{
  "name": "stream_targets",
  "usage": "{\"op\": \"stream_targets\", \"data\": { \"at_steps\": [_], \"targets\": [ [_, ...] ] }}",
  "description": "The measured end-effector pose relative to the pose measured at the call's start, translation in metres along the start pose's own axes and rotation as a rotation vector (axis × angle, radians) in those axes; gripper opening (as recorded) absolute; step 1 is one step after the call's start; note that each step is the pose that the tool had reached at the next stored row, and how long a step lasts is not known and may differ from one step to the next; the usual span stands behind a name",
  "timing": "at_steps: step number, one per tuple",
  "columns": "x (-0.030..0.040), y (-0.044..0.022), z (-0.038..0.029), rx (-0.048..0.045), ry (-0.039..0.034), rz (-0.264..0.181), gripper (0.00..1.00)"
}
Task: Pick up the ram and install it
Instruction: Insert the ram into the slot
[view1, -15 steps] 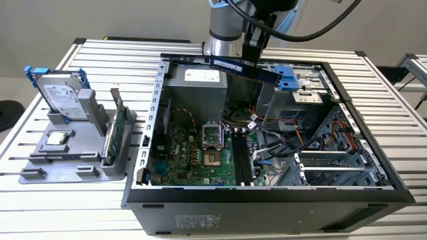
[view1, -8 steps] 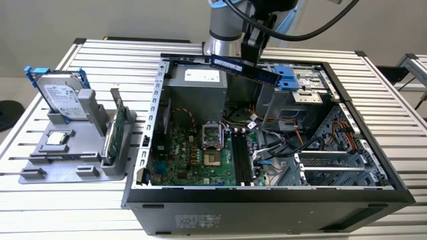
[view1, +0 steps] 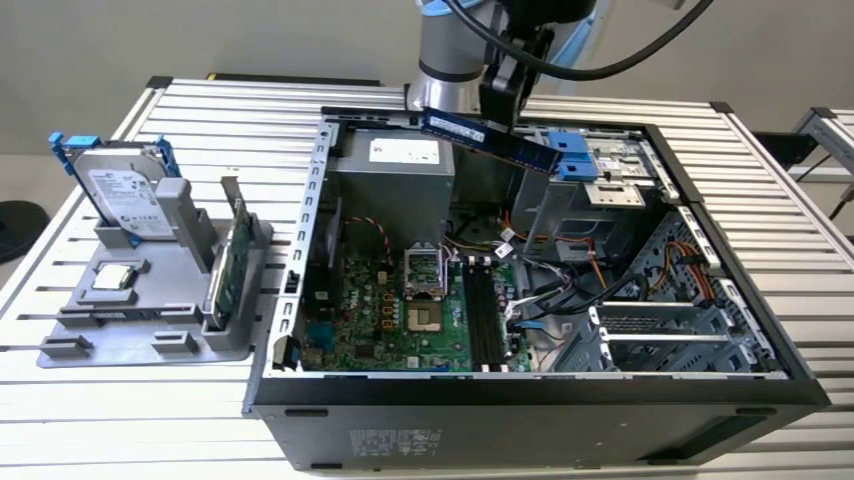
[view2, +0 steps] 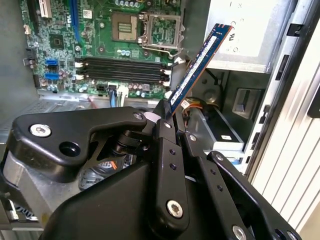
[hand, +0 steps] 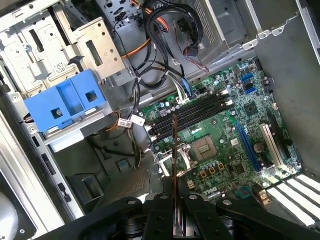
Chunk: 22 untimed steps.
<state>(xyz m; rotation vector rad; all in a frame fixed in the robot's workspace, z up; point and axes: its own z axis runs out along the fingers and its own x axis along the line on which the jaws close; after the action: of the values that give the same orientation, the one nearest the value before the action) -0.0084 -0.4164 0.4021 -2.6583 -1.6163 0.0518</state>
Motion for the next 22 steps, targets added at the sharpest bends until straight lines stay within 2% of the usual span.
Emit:
{"op": "stream_targets", "data": {
  "at_steps": [22],
  "targets": [
    [0.0000,0.0000,0.0000,0.0013,0.0044,0.101,0.00]
  ]
}}
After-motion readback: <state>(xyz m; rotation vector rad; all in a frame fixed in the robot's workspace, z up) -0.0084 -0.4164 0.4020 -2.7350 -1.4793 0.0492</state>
